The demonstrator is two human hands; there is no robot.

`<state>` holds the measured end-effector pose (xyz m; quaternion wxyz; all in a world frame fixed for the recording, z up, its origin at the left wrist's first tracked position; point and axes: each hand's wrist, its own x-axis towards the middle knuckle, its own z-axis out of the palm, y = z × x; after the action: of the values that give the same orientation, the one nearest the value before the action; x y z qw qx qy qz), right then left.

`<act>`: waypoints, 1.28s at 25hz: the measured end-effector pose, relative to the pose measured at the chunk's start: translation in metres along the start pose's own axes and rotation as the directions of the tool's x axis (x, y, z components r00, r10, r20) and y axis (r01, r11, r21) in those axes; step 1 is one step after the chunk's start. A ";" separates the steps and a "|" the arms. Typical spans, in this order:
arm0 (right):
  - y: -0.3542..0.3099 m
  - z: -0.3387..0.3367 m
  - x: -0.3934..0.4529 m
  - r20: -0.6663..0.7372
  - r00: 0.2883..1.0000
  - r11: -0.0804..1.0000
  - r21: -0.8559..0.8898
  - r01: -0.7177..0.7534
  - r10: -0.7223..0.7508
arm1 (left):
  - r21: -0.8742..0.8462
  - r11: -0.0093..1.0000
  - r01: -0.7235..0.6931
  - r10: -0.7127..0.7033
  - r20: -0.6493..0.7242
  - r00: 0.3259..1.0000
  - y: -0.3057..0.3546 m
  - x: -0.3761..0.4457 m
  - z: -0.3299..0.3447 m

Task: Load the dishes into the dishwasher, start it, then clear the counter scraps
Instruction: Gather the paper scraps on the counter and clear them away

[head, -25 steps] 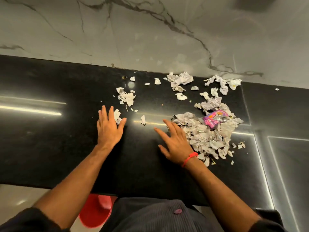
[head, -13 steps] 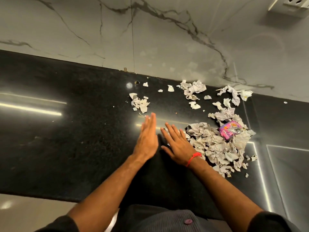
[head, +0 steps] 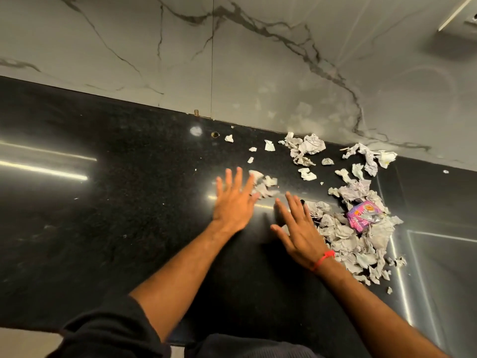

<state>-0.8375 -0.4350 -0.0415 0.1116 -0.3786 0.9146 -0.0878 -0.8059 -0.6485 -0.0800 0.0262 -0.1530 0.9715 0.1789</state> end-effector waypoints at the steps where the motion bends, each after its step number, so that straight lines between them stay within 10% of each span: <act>1: 0.000 -0.005 0.013 -0.040 0.999 0.996 0.092 -0.011 0.015 | -0.097 0.992 -0.079 0.083 0.035 0.996 0.018 -0.004 0.006; 5: -0.003 -0.018 0.068 -0.032 0.998 0.987 0.155 -0.051 0.056 | -0.586 0.805 -0.092 0.102 -0.016 0.995 0.032 -0.008 -0.001; 13: 0.001 0.002 0.062 0.189 0.982 0.942 -0.331 0.052 0.013 | -0.218 0.971 0.098 -0.102 -0.006 0.995 -0.042 0.113 -0.046; 19: 0.036 -0.029 0.049 -0.088 0.995 0.997 0.076 -0.035 0.041 | -0.039 0.998 -0.055 0.059 0.098 0.993 0.024 0.143 -0.017; 24: 0.093 -0.056 0.083 -0.099 0.973 0.976 0.091 -0.200 0.208 | 0.019 0.943 -0.332 0.326 0.139 0.935 0.074 0.085 0.020; 32: 0.121 -0.060 0.181 0.139 0.970 0.979 -0.065 -0.191 0.198 | -0.595 0.780 -0.192 0.328 0.128 0.936 0.058 0.081 -0.006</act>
<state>-1.0600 -0.4751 -0.0382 0.1758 -0.2952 0.9388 -0.0252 -0.9007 -0.6225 -0.0632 0.0636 0.0039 0.8744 0.4810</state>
